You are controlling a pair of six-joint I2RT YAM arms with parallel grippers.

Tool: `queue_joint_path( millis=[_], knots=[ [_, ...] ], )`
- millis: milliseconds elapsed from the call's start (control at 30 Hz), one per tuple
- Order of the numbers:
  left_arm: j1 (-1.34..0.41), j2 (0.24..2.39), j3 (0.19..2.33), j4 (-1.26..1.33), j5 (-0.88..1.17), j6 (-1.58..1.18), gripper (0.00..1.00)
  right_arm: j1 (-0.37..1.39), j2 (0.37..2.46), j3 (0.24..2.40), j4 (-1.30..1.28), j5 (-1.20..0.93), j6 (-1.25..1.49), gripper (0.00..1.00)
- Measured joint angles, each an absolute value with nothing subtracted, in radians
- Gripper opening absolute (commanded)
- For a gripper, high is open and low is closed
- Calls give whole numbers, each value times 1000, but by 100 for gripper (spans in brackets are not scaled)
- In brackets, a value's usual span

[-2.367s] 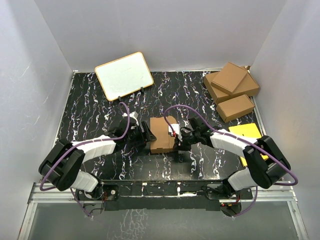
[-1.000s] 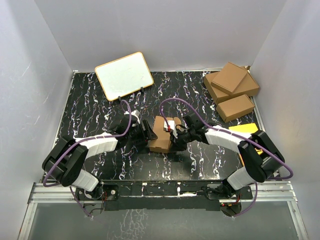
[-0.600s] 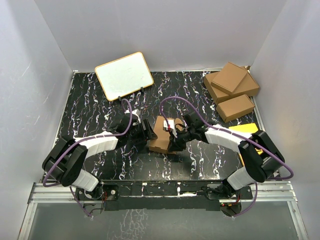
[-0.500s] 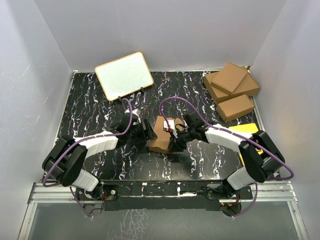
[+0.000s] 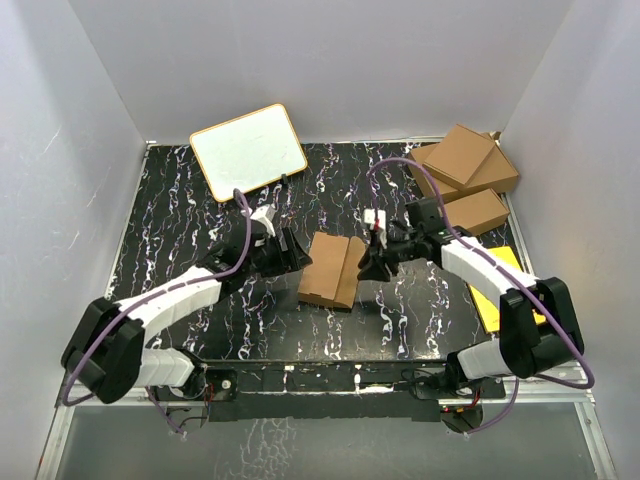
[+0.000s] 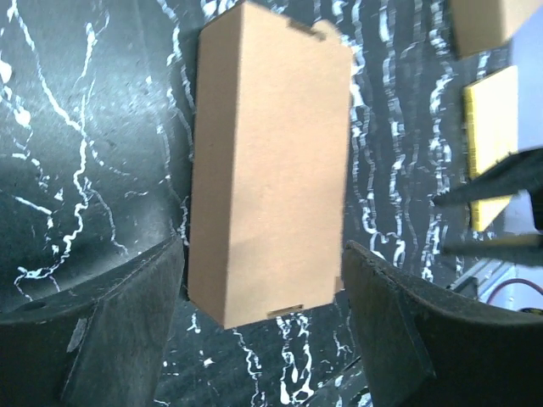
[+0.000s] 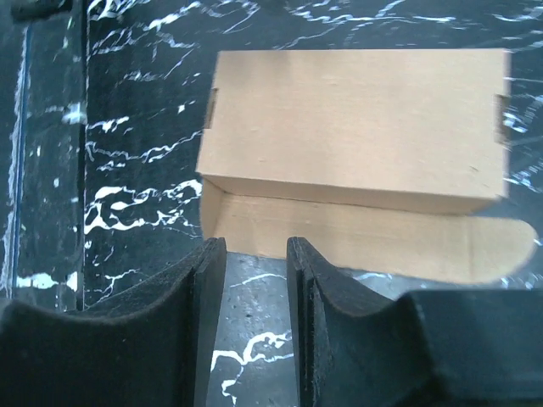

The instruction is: Fold the paper box

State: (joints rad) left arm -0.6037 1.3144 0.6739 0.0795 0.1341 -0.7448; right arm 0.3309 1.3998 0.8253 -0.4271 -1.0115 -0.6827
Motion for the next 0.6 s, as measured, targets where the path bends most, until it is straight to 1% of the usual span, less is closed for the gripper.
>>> queue_joint_path(
  millis=[133,233,300,400,467,600],
  knots=[
    [-604,1218,624,156,136,-738,72,246,1394,855,-420,-1015,-633,41],
    [-604,1159,581,168,137,-756,68,224,1415,903,-420,-985,-630,41],
    [-604,1124,560,155,135,-775,59,223,1451,952,-423,-958,-659,41],
    [-604,1052,519,120,131,-818,41,223,1526,1029,-429,-915,-728,40],
    [-604,1002,489,101,131,-847,39,223,1586,1082,-439,-888,-772,36],
    [-604,955,449,68,147,-899,32,225,1711,1201,-464,-843,-839,25]
  ],
)
